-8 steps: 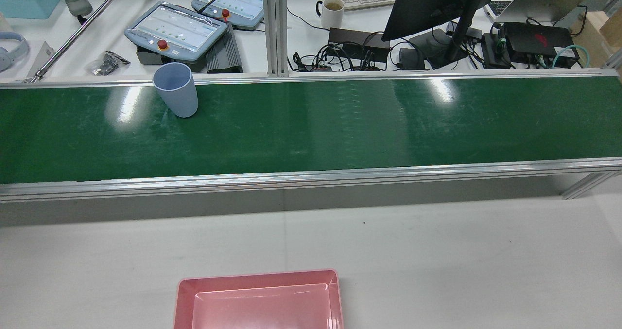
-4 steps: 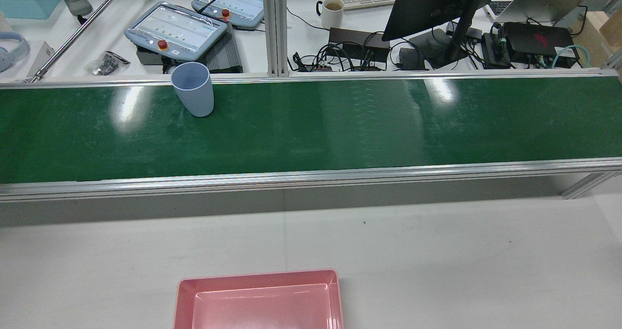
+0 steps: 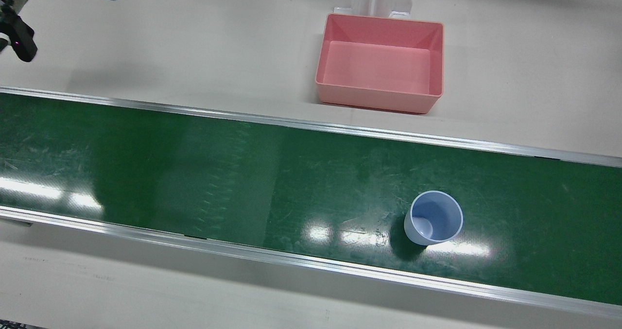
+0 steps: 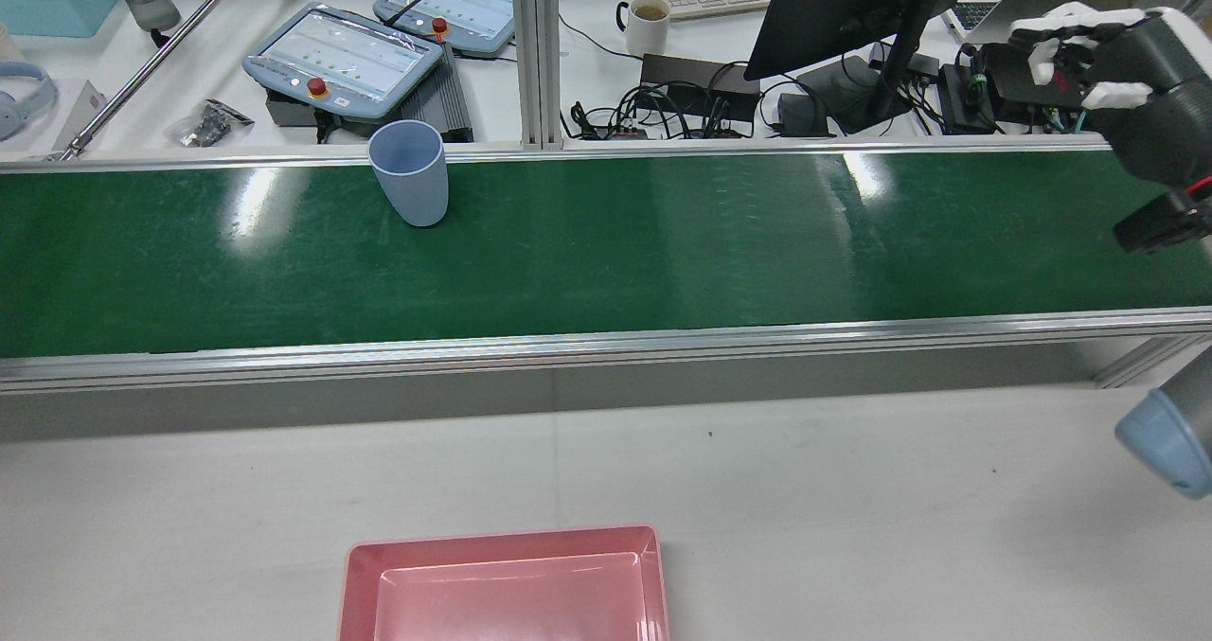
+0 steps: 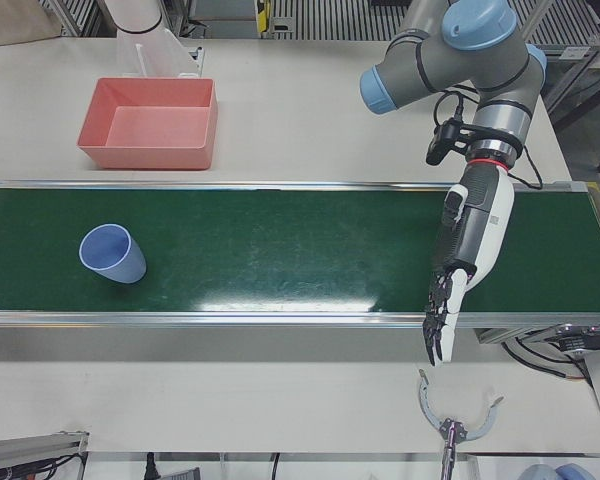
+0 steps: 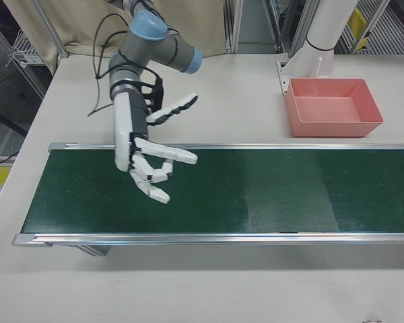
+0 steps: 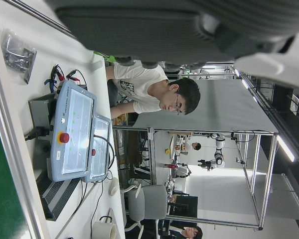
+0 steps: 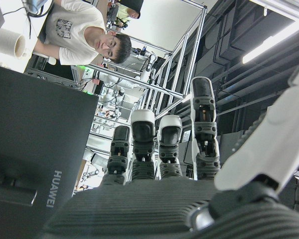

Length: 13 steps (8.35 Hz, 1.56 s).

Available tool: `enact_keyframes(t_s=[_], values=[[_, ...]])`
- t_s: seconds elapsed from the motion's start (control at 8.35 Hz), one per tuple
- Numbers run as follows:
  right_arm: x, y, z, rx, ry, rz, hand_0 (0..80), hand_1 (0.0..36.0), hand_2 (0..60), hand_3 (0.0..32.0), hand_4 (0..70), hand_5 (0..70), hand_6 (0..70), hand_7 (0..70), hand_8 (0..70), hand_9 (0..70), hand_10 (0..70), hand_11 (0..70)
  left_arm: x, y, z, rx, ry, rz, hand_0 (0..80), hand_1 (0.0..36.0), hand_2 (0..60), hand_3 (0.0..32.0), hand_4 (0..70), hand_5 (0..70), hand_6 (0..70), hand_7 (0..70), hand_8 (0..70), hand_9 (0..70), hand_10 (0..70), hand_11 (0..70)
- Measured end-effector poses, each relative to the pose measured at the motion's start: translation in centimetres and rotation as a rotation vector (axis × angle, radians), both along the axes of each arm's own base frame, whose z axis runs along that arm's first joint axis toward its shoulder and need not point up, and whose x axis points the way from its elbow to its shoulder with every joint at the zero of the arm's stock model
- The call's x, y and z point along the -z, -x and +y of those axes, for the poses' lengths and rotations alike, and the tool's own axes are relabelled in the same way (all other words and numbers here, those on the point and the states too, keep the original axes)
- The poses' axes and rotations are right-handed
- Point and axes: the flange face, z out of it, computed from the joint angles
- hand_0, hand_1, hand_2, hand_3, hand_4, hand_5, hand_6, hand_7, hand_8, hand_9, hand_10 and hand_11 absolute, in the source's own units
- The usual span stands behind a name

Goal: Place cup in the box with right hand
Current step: 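Swing the right hand in over the belt toward the blue cup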

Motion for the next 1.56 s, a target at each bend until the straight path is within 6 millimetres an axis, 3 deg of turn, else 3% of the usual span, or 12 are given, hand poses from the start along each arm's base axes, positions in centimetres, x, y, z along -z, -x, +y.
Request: enact_keyframes(t_s=[0.12, 0.24, 0.36, 0.72, 1.2, 1.44, 1.56], values=[[1.8, 5.0, 0.1, -0.006, 0.005, -0.041, 39.6, 0.0, 0.0, 0.0, 38.8, 3.0, 31.2, 70.0, 34.8, 59.2, 9.9, 13.8, 0.0, 0.0, 0.0, 0.000, 0.000, 0.000, 0.0, 0.0, 0.0, 0.0, 0.0, 0.0, 0.0, 0.0, 0.0, 0.0, 0.0, 0.0], [3.1, 8.7, 0.7, -0.025, 0.030, -0.060, 30.0, 2.3, 12.2, 0.0, 33.9, 2.4, 30.6, 70.0, 32.0, 56.1, 8.4, 11.6, 0.1, 0.0, 0.0, 0.000, -0.001, 0.000, 0.0, 0.0, 0.0, 0.0, 0.0, 0.0, 0.0, 0.0, 0.0, 0.0, 0.0, 0.0], [4.4, 10.5, 1.4, -0.043, 0.055, -0.058, 30.7, 6.2, 22.2, 0.0, 34.4, 2.2, 30.3, 70.0, 29.9, 53.6, 6.5, 8.8, 0.1, 0.0, 0.0, 0.000, -0.002, 0.000, 0.0, 0.0, 0.0, 0.0, 0.0, 0.0, 0.0, 0.0, 0.0, 0.0, 0.0, 0.0], [7.4, 12.1, 1.6, -0.097, 0.175, 0.020, 23.3, 3.9, 21.4, 0.0, 41.3, 1.4, 30.3, 70.0, 29.7, 53.4, 8.3, 11.2, 0.1, 0.0, 0.0, 0.001, -0.003, 0.001, 0.0, 0.0, 0.0, 0.0, 0.0, 0.0, 0.0, 0.0, 0.0, 0.0, 0.0, 0.0], [8.7, 18.7, -2.8, -0.084, 0.216, 0.059, 11.8, 2.0, 18.1, 0.0, 24.2, 1.5, 29.3, 70.0, 29.1, 53.0, 7.2, 9.8, 0.1, 0.0, 0.0, 0.000, -0.004, 0.001, 0.0, 0.0, 0.0, 0.0, 0.0, 0.0, 0.0, 0.0, 0.0, 0.0, 0.0, 0.0], [9.5, 20.5, -3.2, -0.062, 0.210, 0.062, 35.4, 8.1, 20.4, 0.0, 17.3, 3.5, 29.7, 70.0, 29.4, 53.2, 7.1, 10.3, 0.1, 0.0, 0.0, 0.000, -0.003, 0.001, 0.0, 0.0, 0.0, 0.0, 0.0, 0.0, 0.0, 0.0, 0.0, 0.0, 0.0, 0.0], [9.6, 21.3, -2.9, -0.048, 0.208, 0.066, 33.4, 7.7, 19.8, 0.0, 14.9, 3.5, 28.5, 70.0, 29.1, 53.0, 6.7, 9.8, 0.0, 0.0, 0.0, 0.000, -0.002, 0.000, 0.0, 0.0, 0.0, 0.0, 0.0, 0.0, 0.0, 0.0, 0.0, 0.0, 0.0, 0.0]])
